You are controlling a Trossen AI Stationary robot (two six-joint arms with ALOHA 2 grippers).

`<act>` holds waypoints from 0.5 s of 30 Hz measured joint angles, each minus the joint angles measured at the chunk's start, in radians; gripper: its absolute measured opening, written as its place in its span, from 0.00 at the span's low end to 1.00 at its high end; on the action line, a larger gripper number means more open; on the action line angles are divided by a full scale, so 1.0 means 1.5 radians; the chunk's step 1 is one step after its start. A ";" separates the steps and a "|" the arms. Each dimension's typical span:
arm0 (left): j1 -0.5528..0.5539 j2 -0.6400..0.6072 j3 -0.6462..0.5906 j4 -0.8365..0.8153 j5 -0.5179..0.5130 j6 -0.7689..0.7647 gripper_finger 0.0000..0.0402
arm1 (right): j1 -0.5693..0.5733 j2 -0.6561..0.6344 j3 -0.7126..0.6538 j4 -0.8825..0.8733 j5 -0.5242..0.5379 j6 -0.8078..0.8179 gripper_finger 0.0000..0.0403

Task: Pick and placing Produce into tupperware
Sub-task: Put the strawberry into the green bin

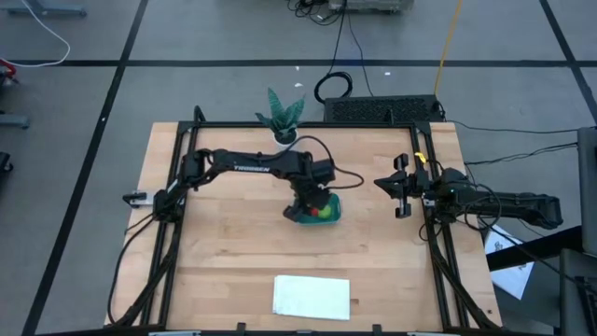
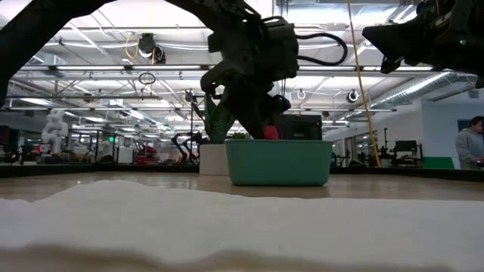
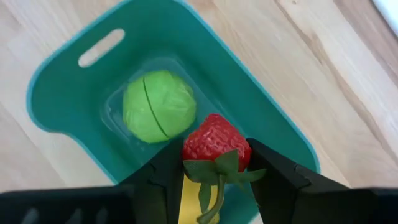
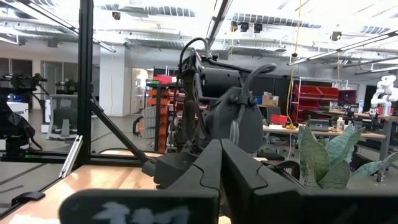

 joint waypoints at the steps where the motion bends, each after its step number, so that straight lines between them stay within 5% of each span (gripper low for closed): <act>1: 0.001 0.000 0.000 -0.005 0.000 0.002 0.37 | 0.000 0.000 0.000 0.000 0.000 0.000 0.00; 15: 0.002 0.008 0.068 -0.082 0.040 0.018 0.37 | 0.000 0.000 0.000 0.011 0.000 -0.006 0.00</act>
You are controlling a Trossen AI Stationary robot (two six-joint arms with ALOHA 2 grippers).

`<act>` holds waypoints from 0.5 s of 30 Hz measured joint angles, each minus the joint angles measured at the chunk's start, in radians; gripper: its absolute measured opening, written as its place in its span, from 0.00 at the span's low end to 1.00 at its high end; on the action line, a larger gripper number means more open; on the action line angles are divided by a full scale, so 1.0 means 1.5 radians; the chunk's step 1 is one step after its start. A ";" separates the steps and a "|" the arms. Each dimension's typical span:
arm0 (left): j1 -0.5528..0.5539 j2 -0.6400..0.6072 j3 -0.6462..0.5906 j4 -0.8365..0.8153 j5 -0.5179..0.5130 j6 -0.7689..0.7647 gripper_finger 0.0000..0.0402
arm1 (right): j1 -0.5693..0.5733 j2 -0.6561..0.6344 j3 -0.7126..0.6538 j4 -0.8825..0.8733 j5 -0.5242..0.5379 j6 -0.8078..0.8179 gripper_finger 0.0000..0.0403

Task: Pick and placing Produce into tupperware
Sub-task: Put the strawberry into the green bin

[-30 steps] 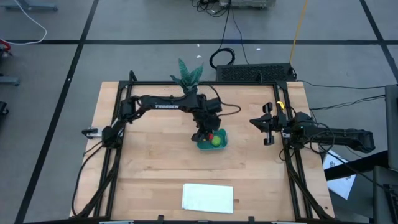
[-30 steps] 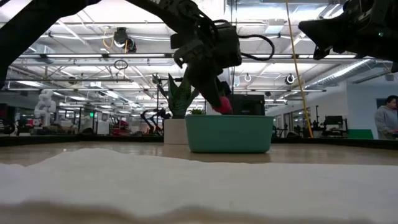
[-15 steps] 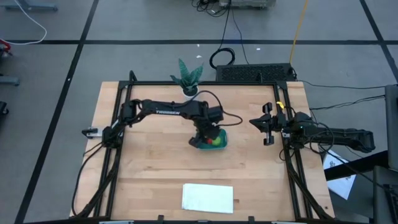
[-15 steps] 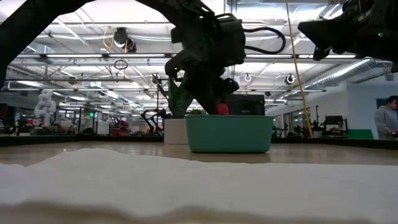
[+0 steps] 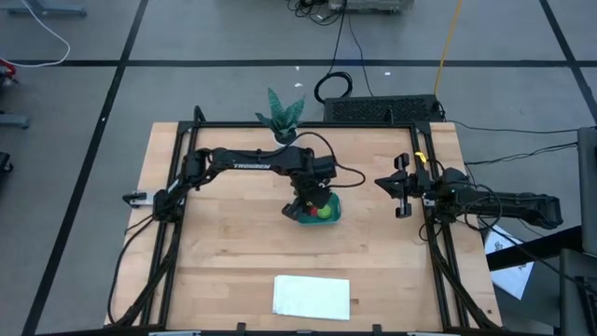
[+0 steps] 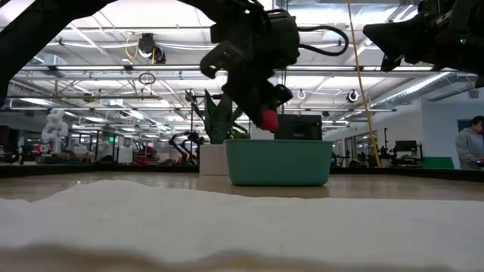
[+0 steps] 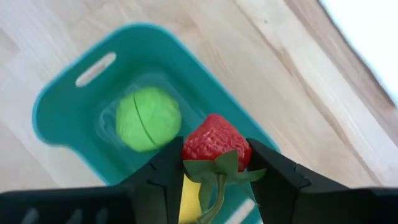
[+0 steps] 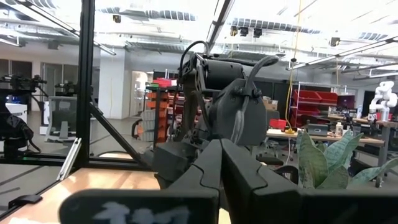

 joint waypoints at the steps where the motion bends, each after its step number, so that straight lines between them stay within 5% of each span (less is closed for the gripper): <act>1: 0.000 0.003 0.006 0.001 0.004 -0.003 0.37 | 0.000 0.000 0.000 -0.001 0.000 0.000 0.00; 15: 0.001 0.038 0.010 -0.011 0.015 0.024 0.37 | 0.000 0.009 0.000 0.009 0.000 0.000 0.00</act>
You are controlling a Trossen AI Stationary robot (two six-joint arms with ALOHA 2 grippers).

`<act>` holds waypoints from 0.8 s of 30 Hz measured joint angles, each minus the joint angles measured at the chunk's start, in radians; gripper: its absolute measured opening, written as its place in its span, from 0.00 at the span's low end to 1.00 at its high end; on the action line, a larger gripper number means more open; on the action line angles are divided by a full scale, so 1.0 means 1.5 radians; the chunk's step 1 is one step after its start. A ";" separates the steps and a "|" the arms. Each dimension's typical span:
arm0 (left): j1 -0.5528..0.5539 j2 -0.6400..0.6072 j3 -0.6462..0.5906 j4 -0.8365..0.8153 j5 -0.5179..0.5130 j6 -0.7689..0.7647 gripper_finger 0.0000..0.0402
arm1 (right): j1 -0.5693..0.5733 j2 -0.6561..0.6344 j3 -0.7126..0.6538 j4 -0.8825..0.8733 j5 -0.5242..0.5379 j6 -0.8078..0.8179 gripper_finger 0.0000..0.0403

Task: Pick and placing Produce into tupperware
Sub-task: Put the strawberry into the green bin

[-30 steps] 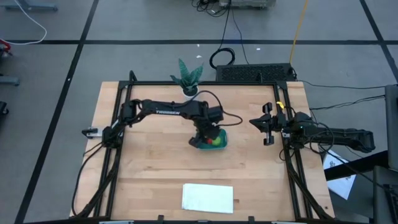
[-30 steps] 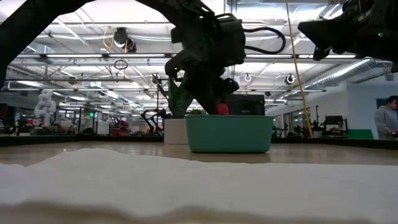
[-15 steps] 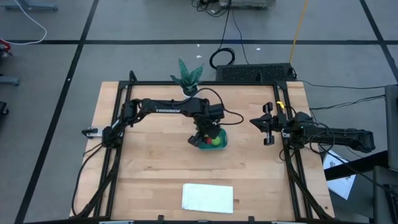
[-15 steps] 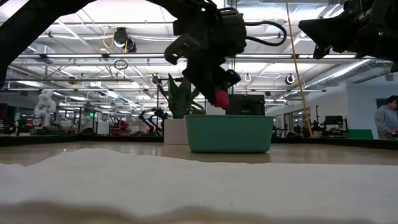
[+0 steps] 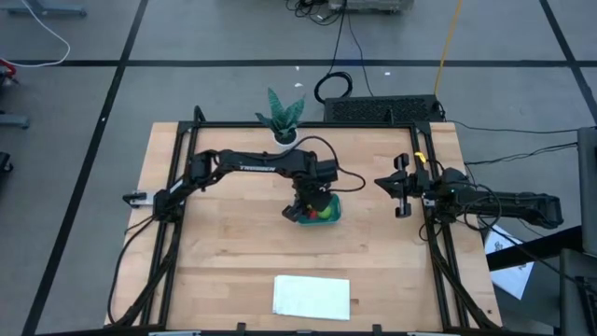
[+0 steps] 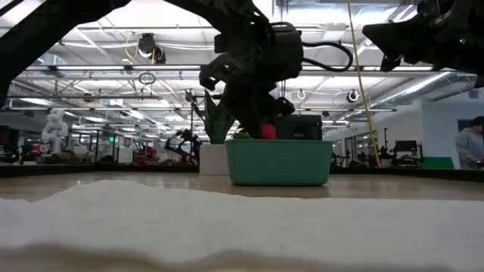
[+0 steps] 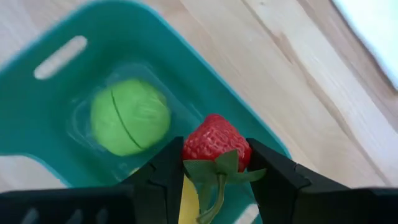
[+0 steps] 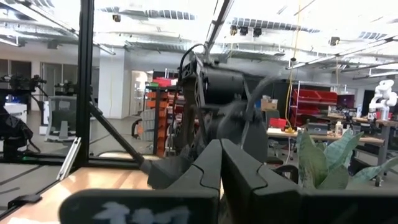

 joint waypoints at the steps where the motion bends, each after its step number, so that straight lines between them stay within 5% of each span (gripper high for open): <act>1: 0.000 0.001 0.000 0.001 -0.003 -0.001 0.37 | 0.000 0.001 0.000 -0.001 0.000 0.000 0.00; 24: -0.020 0.021 -0.001 0.015 -0.097 0.117 0.37 | 0.000 0.005 0.000 0.001 0.000 0.001 0.00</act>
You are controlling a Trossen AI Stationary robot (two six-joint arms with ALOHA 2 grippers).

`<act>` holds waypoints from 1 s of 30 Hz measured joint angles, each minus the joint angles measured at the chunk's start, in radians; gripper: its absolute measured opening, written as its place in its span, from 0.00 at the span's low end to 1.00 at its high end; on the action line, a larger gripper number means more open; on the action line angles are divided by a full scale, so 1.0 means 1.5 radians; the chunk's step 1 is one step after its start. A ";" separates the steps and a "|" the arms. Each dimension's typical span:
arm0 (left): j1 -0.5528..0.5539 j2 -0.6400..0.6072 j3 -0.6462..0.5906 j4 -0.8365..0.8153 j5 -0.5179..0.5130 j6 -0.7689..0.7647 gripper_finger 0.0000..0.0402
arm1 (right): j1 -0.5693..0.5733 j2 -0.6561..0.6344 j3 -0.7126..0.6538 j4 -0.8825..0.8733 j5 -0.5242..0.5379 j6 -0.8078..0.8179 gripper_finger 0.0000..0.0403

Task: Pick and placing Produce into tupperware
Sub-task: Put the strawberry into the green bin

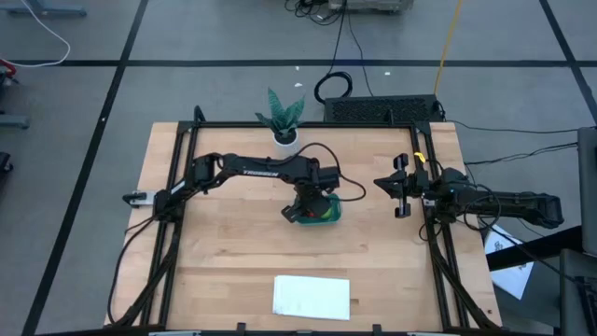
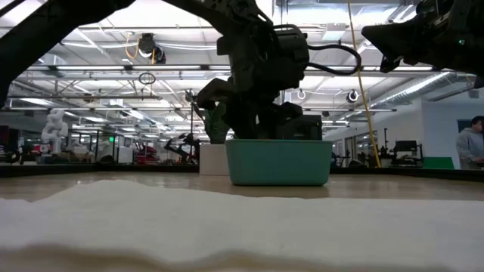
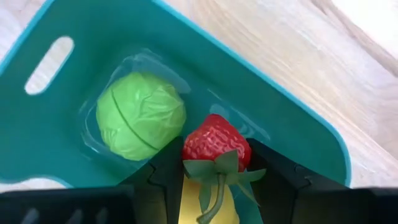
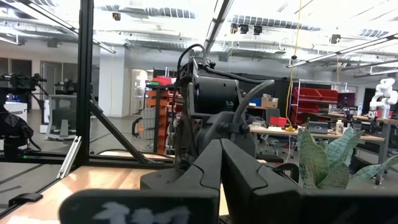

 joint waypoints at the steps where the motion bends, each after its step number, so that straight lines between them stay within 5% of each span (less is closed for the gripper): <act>1: -0.002 0.000 0.000 0.001 0.000 0.004 0.37 | 0.000 0.000 0.000 0.000 0.000 0.000 0.00; 30: -0.004 -0.001 -0.013 0.032 0.000 0.040 0.37 | 0.000 0.000 0.000 -0.003 0.000 0.000 0.00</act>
